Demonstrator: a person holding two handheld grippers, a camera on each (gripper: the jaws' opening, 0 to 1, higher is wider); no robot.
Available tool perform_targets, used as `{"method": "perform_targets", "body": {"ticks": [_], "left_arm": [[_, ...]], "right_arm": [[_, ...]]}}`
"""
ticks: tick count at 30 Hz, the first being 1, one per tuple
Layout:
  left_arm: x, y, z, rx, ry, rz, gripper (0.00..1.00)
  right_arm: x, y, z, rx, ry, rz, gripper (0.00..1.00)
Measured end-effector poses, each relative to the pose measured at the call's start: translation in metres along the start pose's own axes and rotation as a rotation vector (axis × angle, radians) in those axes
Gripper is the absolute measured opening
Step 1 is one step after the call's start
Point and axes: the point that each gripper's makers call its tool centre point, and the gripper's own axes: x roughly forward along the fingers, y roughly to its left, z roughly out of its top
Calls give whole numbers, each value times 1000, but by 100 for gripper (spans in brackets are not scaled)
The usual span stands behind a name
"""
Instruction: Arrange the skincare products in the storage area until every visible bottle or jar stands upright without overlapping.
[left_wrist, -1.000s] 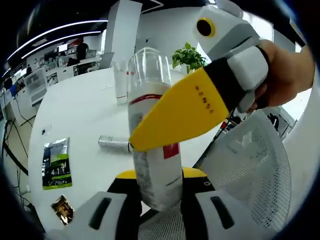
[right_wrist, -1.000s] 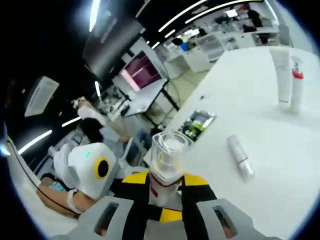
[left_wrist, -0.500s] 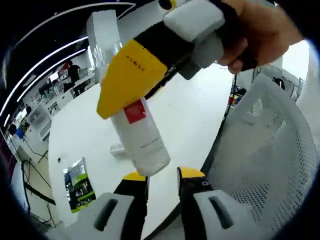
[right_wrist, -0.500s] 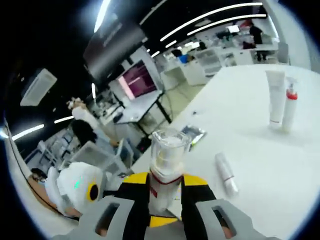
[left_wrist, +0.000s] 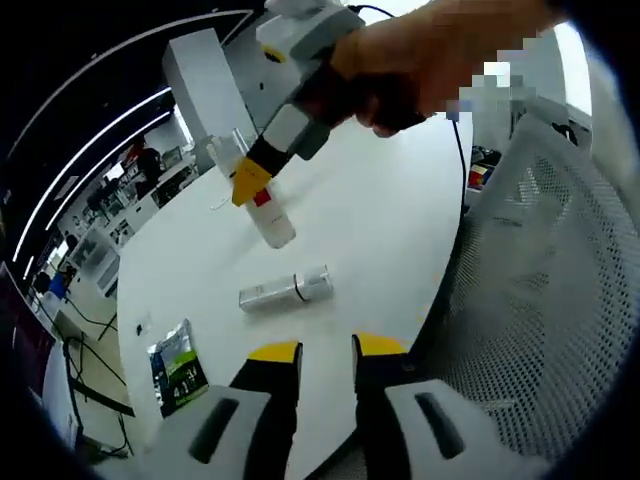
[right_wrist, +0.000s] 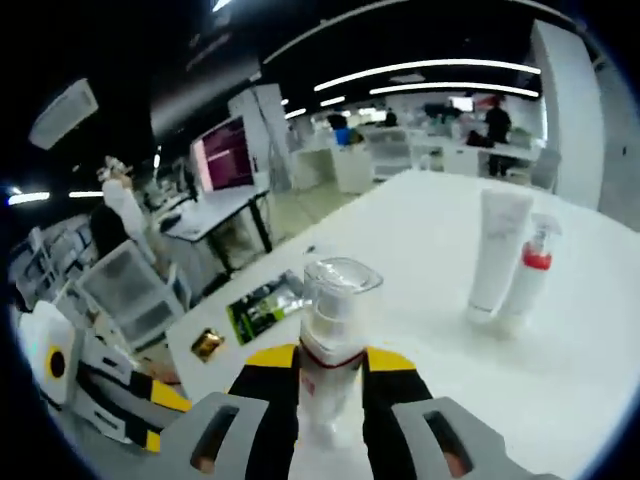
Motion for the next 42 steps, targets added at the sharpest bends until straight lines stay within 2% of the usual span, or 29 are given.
{"method": "perform_targets", "body": {"ticks": [4, 6, 7, 9, 15, 24, 29, 33, 34, 36, 42], "left_arm": [[2, -2, -7, 10, 34, -8, 15], [2, -2, -8, 7, 38, -4, 13], [1, -2, -8, 7, 37, -3, 11], [3, -4, -9, -1, 44, -16, 11], [3, -4, -12, 2, 59, -16, 10], [4, -6, -13, 13, 67, -22, 10], [4, -7, -16, 12, 77, -26, 9], [4, -6, -18, 14, 85, -19, 9], [4, -4, -17, 15, 81, -14, 9], [4, -5, -17, 16, 83, -17, 9], [5, -7, -20, 24, 97, -29, 8]], "right_arm": [[22, -28, -7, -102, 31, -59, 18], [30, -35, -11, -100, 36, -63, 18], [33, -44, -16, -139, 55, -90, 18], [37, -58, -24, -140, 91, -119, 18], [46, -83, -17, -106, 31, -168, 18], [57, -98, -20, -117, 24, -185, 18], [57, -97, -27, -117, 20, -180, 18], [50, -99, -32, -105, -27, -195, 18], [48, -99, -38, -110, -20, -194, 18], [43, -100, -38, -95, -63, -199, 18], [42, -104, -39, -91, -81, -185, 18]]}}
